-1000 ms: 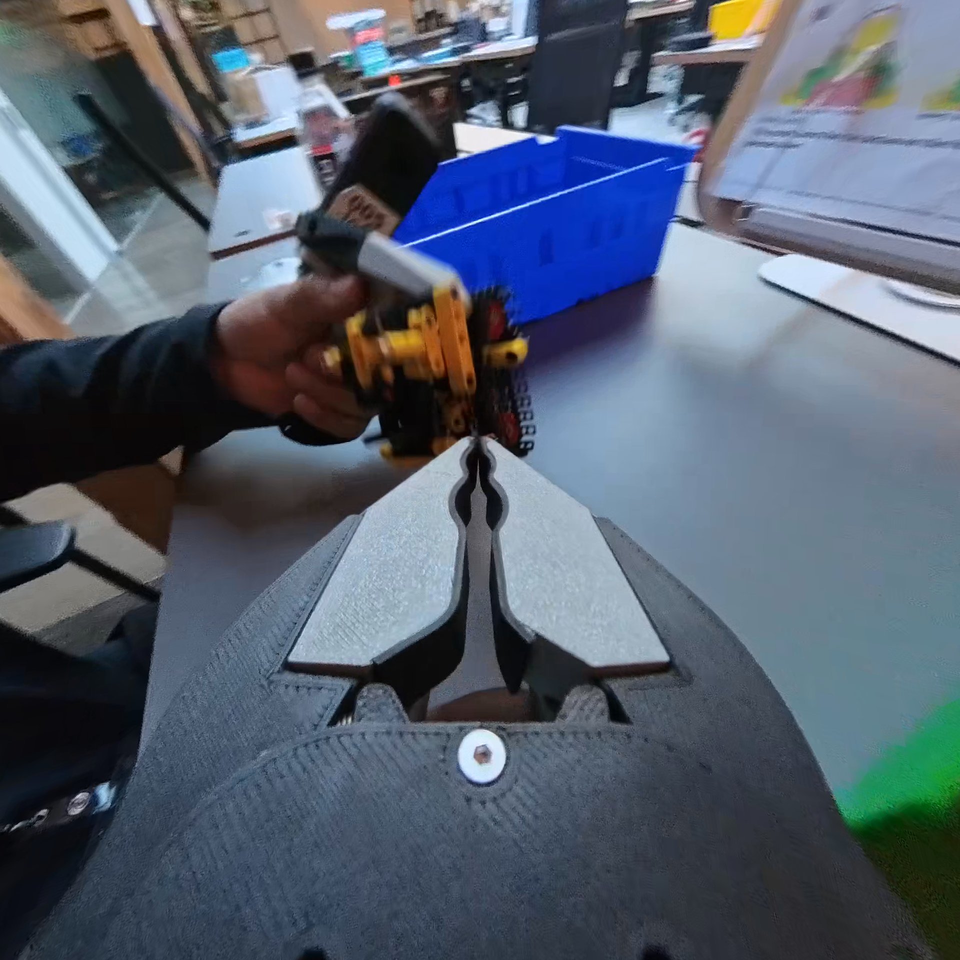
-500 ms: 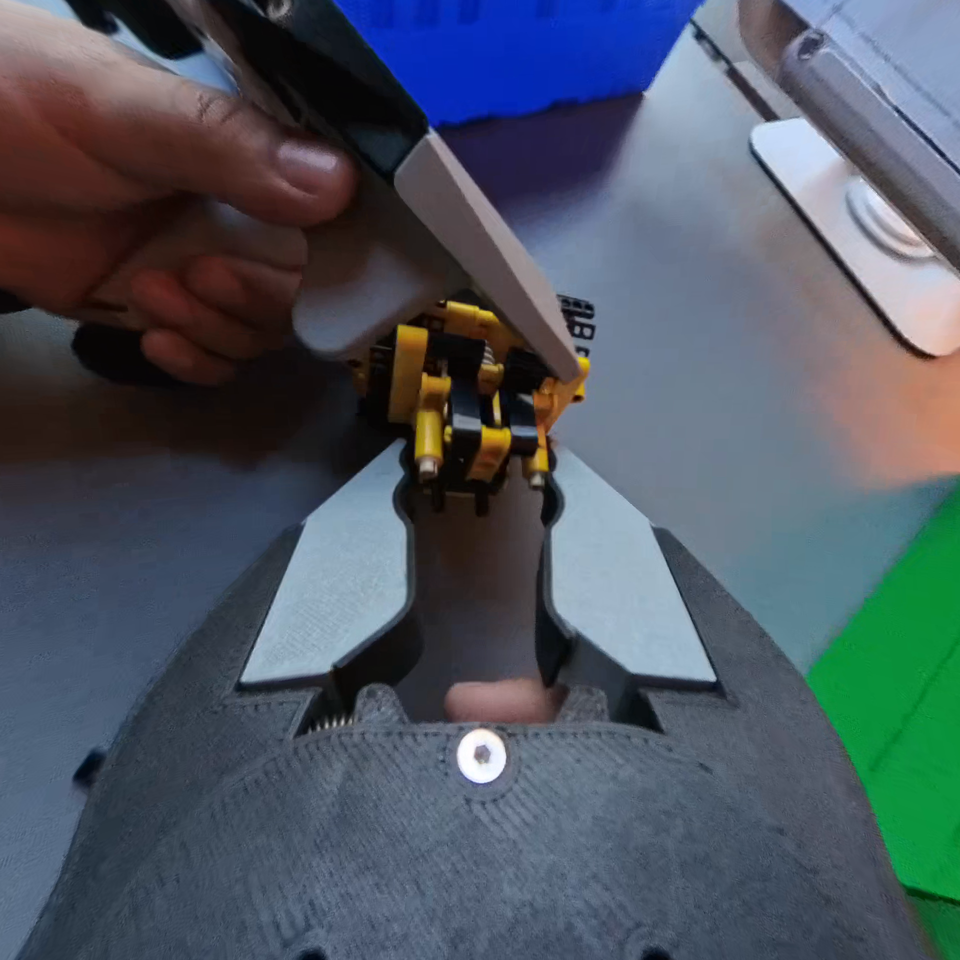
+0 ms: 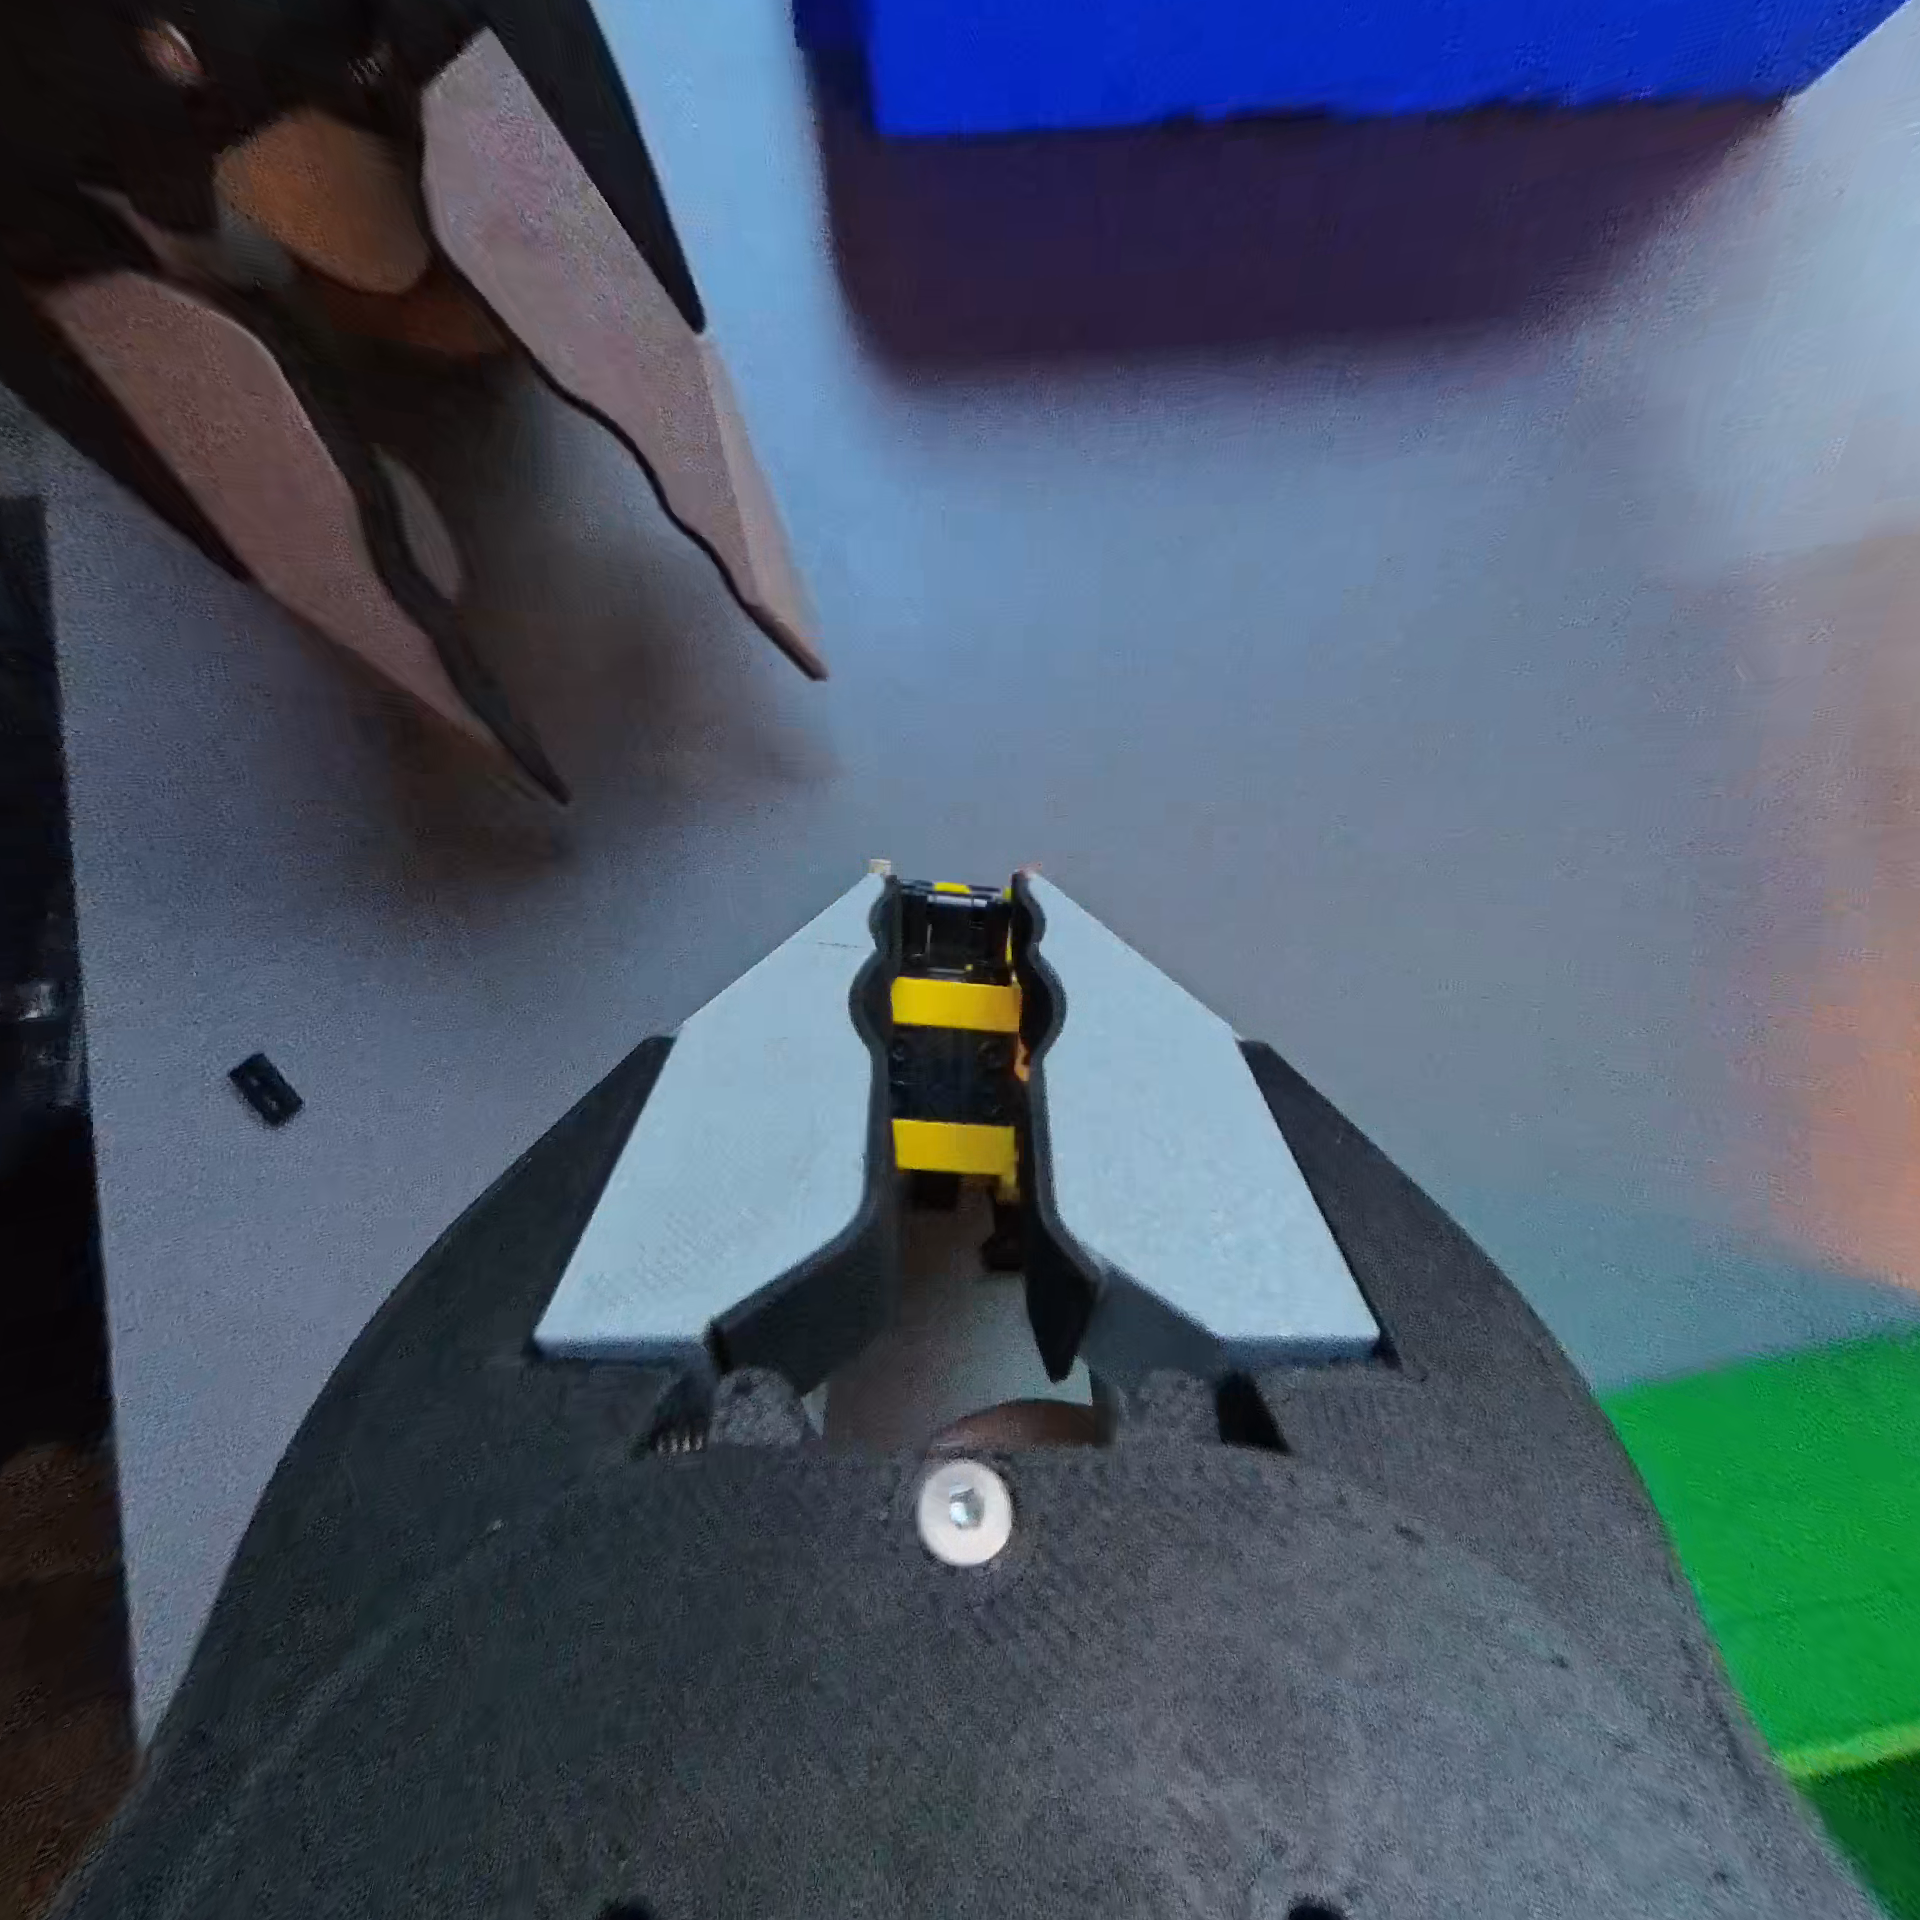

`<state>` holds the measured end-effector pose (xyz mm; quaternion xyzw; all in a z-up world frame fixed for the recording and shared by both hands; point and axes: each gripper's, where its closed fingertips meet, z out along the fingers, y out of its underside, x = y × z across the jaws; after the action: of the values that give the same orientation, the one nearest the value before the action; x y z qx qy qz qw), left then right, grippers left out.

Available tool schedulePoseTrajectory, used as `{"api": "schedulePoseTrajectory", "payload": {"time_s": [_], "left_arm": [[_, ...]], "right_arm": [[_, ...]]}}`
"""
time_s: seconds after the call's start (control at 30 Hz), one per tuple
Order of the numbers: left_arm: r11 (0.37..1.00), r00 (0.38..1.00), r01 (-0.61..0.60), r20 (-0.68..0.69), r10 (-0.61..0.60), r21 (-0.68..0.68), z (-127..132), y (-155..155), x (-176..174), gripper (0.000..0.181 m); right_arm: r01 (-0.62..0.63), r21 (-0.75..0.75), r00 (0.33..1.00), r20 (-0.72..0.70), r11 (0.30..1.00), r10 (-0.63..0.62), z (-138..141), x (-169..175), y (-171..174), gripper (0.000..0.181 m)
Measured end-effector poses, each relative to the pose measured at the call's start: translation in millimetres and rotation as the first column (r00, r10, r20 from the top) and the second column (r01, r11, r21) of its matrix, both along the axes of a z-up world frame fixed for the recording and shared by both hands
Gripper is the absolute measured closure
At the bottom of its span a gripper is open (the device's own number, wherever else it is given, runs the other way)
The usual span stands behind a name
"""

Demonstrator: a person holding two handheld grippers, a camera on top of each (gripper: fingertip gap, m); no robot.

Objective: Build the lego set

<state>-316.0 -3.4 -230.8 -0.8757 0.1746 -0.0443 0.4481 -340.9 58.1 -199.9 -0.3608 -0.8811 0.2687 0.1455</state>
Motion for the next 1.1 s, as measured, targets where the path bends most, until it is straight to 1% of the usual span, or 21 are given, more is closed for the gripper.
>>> {"api": "schedulePoseTrajectory", "payload": {"time_s": [0.07,0.1,0.17,0.2,0.3,0.33,0.37,0.43,0.47,0.5,0.53,0.6,0.63,0.73,0.8,0.83,0.87,0.9,0.97,1.0,1.1], "left_arm": [[1.000,0.981,-0.009,-0.192,0.006,-0.018,-10,0,-10,0.121],[1.000,0.971,-0.001,-0.238,-0.005,-0.024,-12,1,-11,0.122],[1.000,0.966,0.016,-0.258,-0.017,-0.004,-10,4,-10,0.123],[1.000,0.962,0.011,-0.271,-0.011,-0.005,-10,7,-13,0.124],[0.998,0.958,0.039,-0.285,-0.024,0.047,-4,19,-14,0.119],[0.995,0.953,0.058,-0.301,-0.032,0.078,0,24,-13,0.117],[0.992,0.938,0.086,-0.343,-0.049,0.094,2,28,-14,0.114],[0.989,0.895,0.090,-0.445,-0.029,0.115,1,33,-25,0.110],[0.989,0.886,0.101,-0.462,-0.041,0.105,-2,32,-26,0.112],[0.988,0.889,0.116,-0.454,-0.059,0.099,-4,30,-25,0.119],[0.987,0.895,0.127,-0.441,-0.070,0.101,-5,26,-23,0.122],[0.986,0.897,0.122,-0.437,-0.059,0.116,-5,22,-24,0.124],[0.984,0.895,0.127,-0.442,-0.060,0.123,-5,21,-24,0.126],[0.977,0.883,0.158,-0.464,-0.075,0.143,-4,19,-23,0.127],[0.975,0.882,0.172,-0.462,-0.089,0.140,-5,21,-21,0.127],[0.975,0.882,0.173,-0.463,-0.091,0.138,-5,22,-22,0.127],[0.975,0.878,0.173,-0.470,-0.087,0.141,-5,23,-23,0.128],[0.974,0.872,0.173,-0.483,-0.082,0.147,-5,24,-25,0.129],[0.967,0.854,0.193,-0.514,-0.082,0.167,-4,22,-27,0.132],[0.962,0.839,0.205,-0.539,-0.079,0.179,-3,21,-28,0.132],[0.947,0.759,0.236,-0.650,-0.041,0.217,2,19,-33,0.129]], "right_arm": [[0.015,-0.033,0.999,-0.040,0.999,-0.016,7,5,0,0.164],[0.041,-0.032,0.997,-0.059,0.999,-0.043,9,9,3,0.163],[0.117,-0.033,0.987,-0.109,0.993,-0.120,15,22,10,0.164],[0.142,-0.063,0.978,-0.142,0.988,-0.150,19,28,10,0.165],[0.161,-0.262,0.950,-0.222,0.951,-0.222,32,42,-4,0.165],[0.170,-0.328,0.945,-0.214,0.929,-0.248,31,45,-7,0.165],[0.201,-0.353,0.942,-0.187,0.914,-0.279,24,47,-6,0.164],[0.261,-0.326,0.931,-0.163,0.909,-0.326,5,52,5,0.163],[0.282,-0.319,0.922,-0.171,0.905,-0.348,0,55,10,0.162],[0.295,-0.320,0.917,-0.169,0.900,-0.360,-3,58,13,0.150],[0.304,-0.329,0.913,-0.168,0.894,-0.373,-2,62,15,0.142],[0.312,-0.340,0.896,-0.204,0.887,-0.394,7,69,16,0.139],[0.300,-0.332,0.893,-0.231,0.894,-0.385,11,72,15,0.131],[0.305,-0.233,0.888,-0.279,0.923,-0.364,4,66,19,0.108],[0.308,-0.195,0.915,-0.207,0.931,-0.346,-14,58,14,0.114],[0.306,-0.177,0.928,-0.164,0.936,-0.334,-25,55,10,0.121],[0.302,-0.155,0.933,-0.153,0.941,-0.325,-32,50,8,0.123],[0.286,-0.161,0.935,-0.170,0.945,-0.312,-32,45,5,0.126],[0.264,-0.240,0.943,-0.141,0.934,-0.302,-27,39,-3,0.131],[0.268,-0.303,0.939,-0.128,0.914,-0.318,-20,35,-6,0.138],[0.251,-0.492,0.939,-0.086,0.833,-0.334,3,25,-13,0.139]]}}
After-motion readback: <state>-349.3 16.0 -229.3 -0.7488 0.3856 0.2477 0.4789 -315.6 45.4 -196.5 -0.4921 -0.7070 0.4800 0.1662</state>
